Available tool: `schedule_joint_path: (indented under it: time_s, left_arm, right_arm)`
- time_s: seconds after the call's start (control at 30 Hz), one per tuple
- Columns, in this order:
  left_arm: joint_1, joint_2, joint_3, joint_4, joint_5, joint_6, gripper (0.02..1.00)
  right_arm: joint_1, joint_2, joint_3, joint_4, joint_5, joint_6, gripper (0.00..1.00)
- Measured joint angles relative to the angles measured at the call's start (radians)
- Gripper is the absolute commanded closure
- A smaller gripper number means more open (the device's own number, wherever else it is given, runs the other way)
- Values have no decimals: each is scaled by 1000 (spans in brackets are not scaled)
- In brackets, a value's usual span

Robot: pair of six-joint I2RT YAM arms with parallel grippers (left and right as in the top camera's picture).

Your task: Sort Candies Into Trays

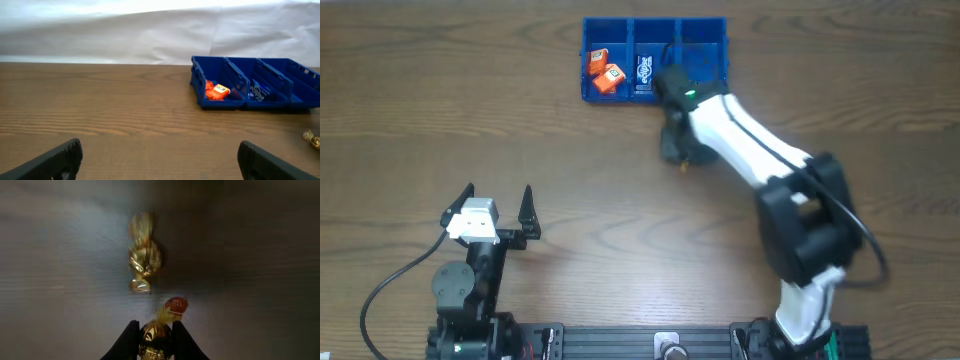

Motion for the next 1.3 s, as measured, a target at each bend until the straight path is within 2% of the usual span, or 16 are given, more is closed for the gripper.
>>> schedule_joint_path:
  time_s: [0.13, 0.3, 0.5, 0.87, 0.9, 1.0, 1.1, 1.23, 1.3]
  left_arm:
    - [0, 0, 0, 0, 0, 0, 23]
    - [0, 0, 0, 0, 0, 0, 20]
    - [0, 0, 0, 0, 0, 0, 20]
    - [0, 0, 0, 0, 0, 0, 20]
    - [0, 0, 0, 0, 0, 0, 23]
    - [0, 0, 0, 0, 0, 0, 23]
    - [0, 0, 0, 0, 0, 0, 20]
    - [0, 0, 0, 0, 0, 0, 20]
    - [0, 0, 0, 0, 0, 0, 20]
  right_arm:
    - [-50, -193, 89, 29, 89, -23, 963]
    - [-111, -263, 236, 258, 187, -121, 965]
    - [-156, -110, 237, 410, 201, -188, 965]
    - [-164, 110, 216, 451, 193, -209, 952]
    - [-164, 111, 216, 452, 193, -209, 888]
    - [-164, 110, 216, 459, 193, -216, 496]
    - [-164, 110, 216, 459, 193, -225, 253]
    - [-163, 110, 216, 460, 192, -232, 53]
    - [-162, 110, 216, 462, 193, -237, 1]
